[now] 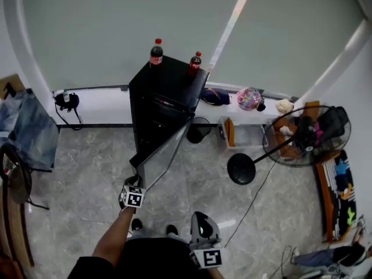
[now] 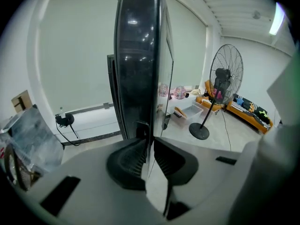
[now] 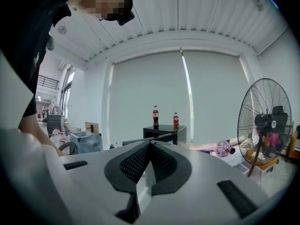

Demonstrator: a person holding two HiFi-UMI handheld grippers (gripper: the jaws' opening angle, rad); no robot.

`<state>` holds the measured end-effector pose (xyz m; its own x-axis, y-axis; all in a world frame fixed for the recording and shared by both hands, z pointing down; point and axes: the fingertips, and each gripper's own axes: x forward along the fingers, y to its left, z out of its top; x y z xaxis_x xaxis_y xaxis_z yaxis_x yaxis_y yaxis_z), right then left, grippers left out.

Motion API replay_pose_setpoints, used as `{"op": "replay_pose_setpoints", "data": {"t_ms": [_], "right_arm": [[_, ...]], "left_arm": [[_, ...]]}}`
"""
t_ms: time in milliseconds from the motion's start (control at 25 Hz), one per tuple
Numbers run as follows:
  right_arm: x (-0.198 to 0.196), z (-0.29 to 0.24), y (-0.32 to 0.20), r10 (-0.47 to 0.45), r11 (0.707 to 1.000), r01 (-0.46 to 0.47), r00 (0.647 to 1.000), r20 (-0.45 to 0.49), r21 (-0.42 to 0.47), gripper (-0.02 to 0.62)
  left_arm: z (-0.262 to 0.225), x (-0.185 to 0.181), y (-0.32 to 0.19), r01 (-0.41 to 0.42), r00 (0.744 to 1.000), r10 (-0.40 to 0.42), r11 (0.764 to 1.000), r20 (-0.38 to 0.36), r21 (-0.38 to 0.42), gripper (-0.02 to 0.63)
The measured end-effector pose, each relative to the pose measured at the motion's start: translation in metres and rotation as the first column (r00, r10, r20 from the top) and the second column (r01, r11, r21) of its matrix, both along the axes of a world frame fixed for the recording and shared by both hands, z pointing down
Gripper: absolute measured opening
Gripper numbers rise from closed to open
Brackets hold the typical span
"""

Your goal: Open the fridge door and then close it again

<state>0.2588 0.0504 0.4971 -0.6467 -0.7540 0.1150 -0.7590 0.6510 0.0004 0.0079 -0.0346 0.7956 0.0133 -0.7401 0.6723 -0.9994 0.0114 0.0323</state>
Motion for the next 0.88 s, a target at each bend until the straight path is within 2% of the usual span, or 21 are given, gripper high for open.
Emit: {"op": "replay_pose_setpoints", "data": {"t_ms": [480,880], "right_arm": [[0.053,-0.001,-0.028,-0.17,0.985,0.17,0.985,0.003,0.012,0.009],[0.075,-0.002,-0.033,-0.26,0.965,0.26,0.965,0.012,0.018,0.009]], "left_arm": [[0.003,0.063,0.014,0.143,0.99,-0.143,0.99,-0.001,0.004,0.048],[0.002,0.111,0.018,0.185,0.983,-0.184,0.983,-0.006,0.01,0.043]]}}
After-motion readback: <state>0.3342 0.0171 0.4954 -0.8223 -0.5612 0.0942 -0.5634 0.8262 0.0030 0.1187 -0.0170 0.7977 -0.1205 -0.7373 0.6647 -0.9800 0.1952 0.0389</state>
